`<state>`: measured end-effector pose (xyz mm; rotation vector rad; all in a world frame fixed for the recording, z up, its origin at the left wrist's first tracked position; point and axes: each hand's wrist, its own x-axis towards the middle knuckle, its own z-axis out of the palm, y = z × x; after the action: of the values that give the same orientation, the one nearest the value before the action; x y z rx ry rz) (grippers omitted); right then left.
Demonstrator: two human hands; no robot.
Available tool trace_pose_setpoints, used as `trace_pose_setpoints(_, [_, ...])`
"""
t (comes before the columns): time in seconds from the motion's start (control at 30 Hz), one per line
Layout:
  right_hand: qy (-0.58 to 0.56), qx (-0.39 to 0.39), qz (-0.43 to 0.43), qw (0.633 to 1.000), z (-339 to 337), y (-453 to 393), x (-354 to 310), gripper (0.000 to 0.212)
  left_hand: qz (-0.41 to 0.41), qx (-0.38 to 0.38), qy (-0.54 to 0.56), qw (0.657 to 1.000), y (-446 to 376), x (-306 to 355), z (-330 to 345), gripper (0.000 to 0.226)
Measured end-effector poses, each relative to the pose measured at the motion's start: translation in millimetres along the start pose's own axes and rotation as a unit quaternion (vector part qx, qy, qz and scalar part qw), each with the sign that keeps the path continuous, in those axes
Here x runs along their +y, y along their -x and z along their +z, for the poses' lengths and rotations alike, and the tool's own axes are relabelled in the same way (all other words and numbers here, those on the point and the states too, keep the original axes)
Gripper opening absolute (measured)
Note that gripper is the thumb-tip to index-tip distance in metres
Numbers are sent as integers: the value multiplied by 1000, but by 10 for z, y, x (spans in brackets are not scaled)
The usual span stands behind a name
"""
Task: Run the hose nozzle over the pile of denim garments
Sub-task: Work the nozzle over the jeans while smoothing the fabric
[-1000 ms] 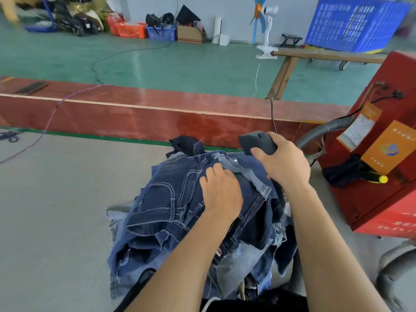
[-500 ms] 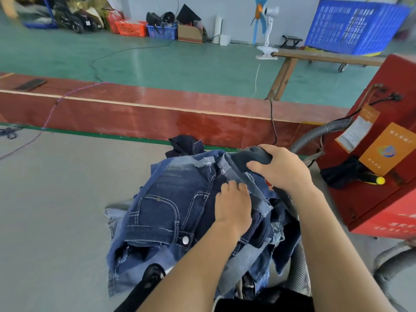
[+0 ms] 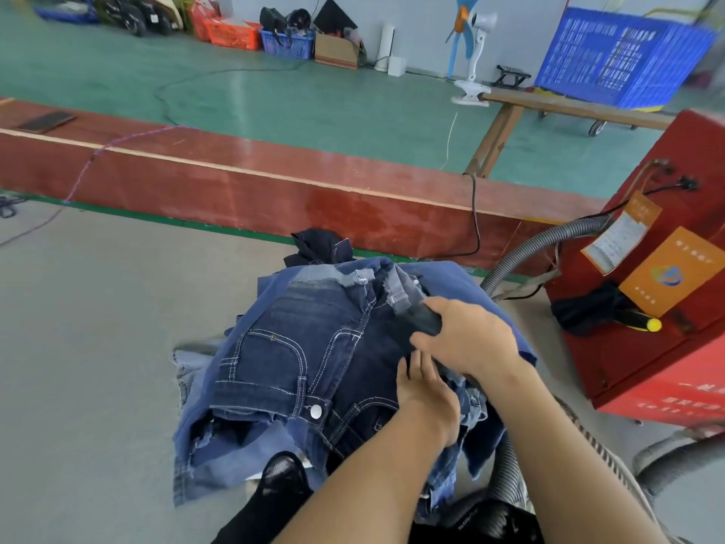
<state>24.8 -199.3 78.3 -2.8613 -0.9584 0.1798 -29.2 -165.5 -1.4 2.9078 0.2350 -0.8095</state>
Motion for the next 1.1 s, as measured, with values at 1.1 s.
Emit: trace_pose_setpoints(1.1, [-83, 42, 11, 996, -100, -157, 40, 45, 121, -6, 100, 988, 10, -285, 65, 83])
